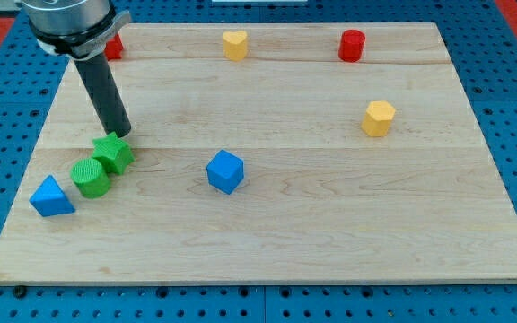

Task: Push the blue cube to the bottom of the green star

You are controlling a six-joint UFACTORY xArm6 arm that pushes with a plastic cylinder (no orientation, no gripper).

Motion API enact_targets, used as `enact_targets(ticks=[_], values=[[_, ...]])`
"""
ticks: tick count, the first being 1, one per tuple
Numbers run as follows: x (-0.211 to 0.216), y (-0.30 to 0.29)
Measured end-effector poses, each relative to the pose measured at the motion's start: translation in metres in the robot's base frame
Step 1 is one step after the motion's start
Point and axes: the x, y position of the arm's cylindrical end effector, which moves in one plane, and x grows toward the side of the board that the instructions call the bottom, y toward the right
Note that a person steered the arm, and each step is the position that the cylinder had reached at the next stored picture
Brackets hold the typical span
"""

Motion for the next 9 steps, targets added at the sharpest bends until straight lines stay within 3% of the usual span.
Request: enact_targets(ticks=[2,4,5,6,7,8,9], values=[[0.008,0.174],[0.047,0.187],[0.052,0.167],[0.052,0.105],[0.065,0.127],[0.081,0.197],[0.097,0.179]])
